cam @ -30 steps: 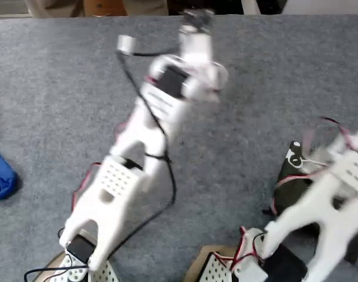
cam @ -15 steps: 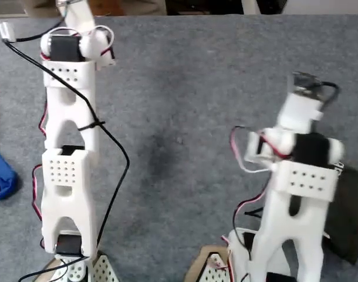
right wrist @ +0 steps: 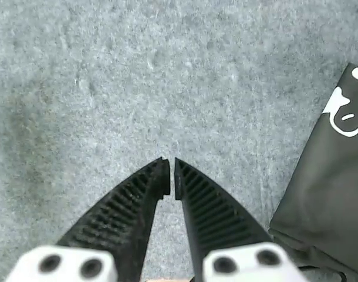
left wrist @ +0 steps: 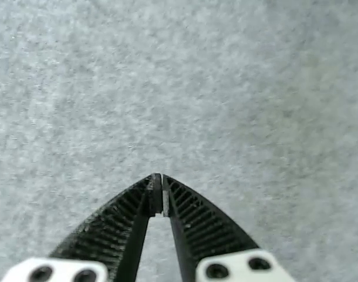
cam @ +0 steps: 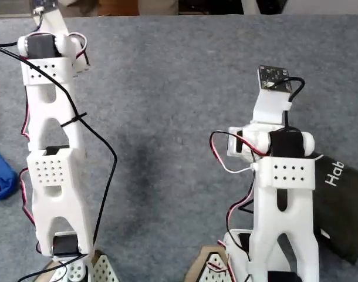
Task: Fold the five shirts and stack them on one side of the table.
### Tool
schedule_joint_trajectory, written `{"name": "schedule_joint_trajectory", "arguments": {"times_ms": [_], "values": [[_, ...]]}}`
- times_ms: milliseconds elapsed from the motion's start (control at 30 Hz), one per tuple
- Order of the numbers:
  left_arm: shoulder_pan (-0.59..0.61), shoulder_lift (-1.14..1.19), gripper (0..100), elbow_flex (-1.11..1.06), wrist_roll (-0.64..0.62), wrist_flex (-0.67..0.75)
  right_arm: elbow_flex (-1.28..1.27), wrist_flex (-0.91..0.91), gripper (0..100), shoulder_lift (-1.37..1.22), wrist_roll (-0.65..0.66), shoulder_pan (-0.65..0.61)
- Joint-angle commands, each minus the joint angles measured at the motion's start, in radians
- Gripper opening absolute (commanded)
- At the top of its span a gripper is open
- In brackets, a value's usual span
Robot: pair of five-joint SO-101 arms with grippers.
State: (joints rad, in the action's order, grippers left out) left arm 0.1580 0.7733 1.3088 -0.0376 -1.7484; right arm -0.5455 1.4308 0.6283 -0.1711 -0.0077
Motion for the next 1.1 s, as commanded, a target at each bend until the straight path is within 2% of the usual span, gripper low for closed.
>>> {"name": "schedule_joint_trajectory", "arguments": {"times_ms": [0,267,367,600,833,933,1067], "values": [[0.044,-0.059,2,-0.009,0.058,-0.014,0.004,-0.018,3.0,-0.018,0.006,-0.016],[0.252,-0.059,2,-0.003,0.149,-0.014,0.005,-0.069,3.0,-0.088,0.069,-0.035],[0.368,-0.059,3,-0.002,0.187,-0.014,0.008,-0.078,3.0,-0.091,0.100,-0.102],[0.692,-0.150,10,0.000,0.255,-0.014,0.018,-0.181,3.0,-0.094,0.143,-0.274],[0.980,-0.240,13,-0.009,0.382,-0.011,0.021,-0.242,3.0,-0.183,0.161,-0.315],[1.059,-0.196,13,-0.009,0.425,-0.009,0.024,-0.249,3.0,-0.268,0.158,-0.328],[1.080,-0.056,13,0.000,0.466,0.000,0.051,-0.247,3.0,-0.354,0.157,-0.371]]}}
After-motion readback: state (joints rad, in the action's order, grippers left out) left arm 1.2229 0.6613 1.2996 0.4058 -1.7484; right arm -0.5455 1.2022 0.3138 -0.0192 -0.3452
